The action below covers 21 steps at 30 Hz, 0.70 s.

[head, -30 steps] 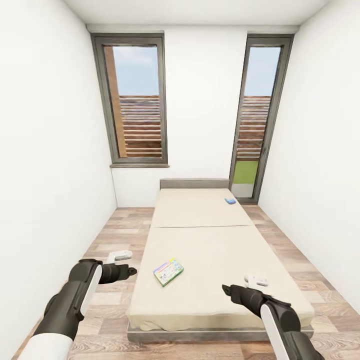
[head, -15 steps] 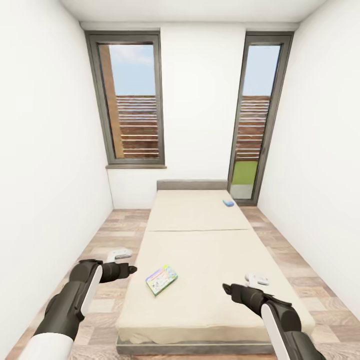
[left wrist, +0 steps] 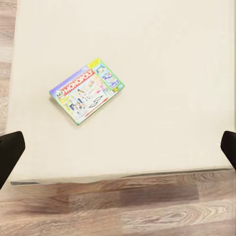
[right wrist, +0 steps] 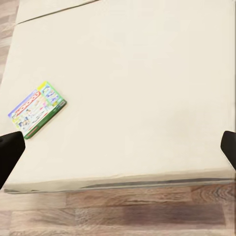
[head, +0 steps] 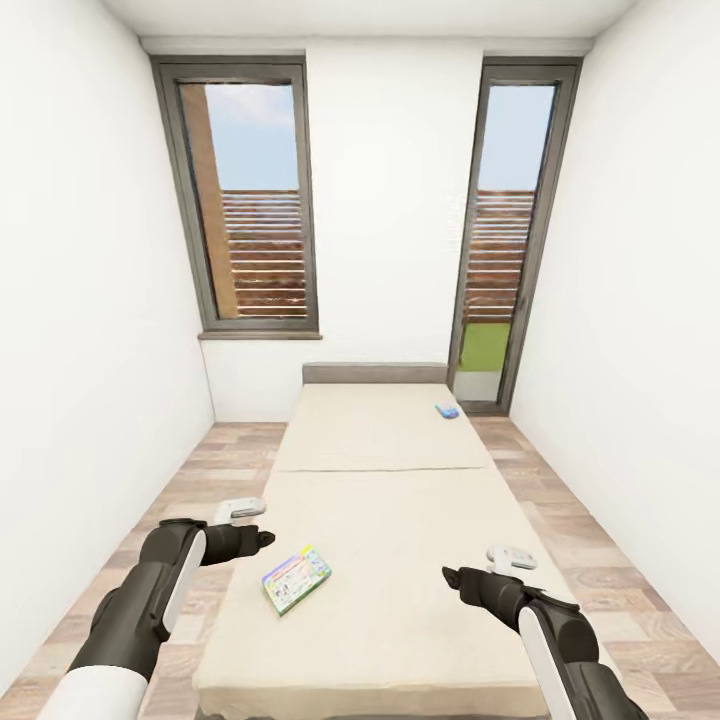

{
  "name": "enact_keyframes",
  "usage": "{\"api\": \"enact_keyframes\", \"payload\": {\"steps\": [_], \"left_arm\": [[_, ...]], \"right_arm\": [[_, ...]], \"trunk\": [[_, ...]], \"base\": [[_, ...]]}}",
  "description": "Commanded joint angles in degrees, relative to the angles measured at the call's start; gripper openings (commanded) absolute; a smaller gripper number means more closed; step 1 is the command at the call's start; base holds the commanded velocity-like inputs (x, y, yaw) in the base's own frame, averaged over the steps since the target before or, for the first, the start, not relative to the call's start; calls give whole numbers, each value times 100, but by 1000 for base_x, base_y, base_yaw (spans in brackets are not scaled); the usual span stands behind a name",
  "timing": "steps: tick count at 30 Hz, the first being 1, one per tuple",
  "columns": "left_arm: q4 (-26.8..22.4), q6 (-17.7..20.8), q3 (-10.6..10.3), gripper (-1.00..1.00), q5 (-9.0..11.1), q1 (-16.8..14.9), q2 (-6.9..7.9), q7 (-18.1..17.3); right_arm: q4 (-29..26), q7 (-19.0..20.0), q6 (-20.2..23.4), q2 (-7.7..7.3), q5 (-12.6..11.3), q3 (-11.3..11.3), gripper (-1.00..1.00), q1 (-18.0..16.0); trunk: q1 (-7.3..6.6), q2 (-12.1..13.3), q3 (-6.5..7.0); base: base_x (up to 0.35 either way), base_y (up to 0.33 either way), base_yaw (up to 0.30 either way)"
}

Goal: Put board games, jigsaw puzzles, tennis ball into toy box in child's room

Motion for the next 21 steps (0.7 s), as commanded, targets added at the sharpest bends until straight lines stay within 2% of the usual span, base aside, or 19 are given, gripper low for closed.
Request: {"api": "enact_keyframes", "payload": {"steps": [1,10,21], "left_arm": [[-3,29,3,100,30,-3,-1,3],[-4,28,-7,100,30,-2,-6,3],[-4,28,19,100,30,-3,2,3]], "right_arm": [[-5,-1,27,6,-22,-11,100,-2],[-7,-1,28,9,-14,-9,100,-2],[-7,-2,28,9,-17,-16,100,-2]], "trunk": [[3,-5,-3],[3,-5,-3],[3,-5,-3]], "base": [[36,-92,0],[31,-26,0],[218,101,77]]}}
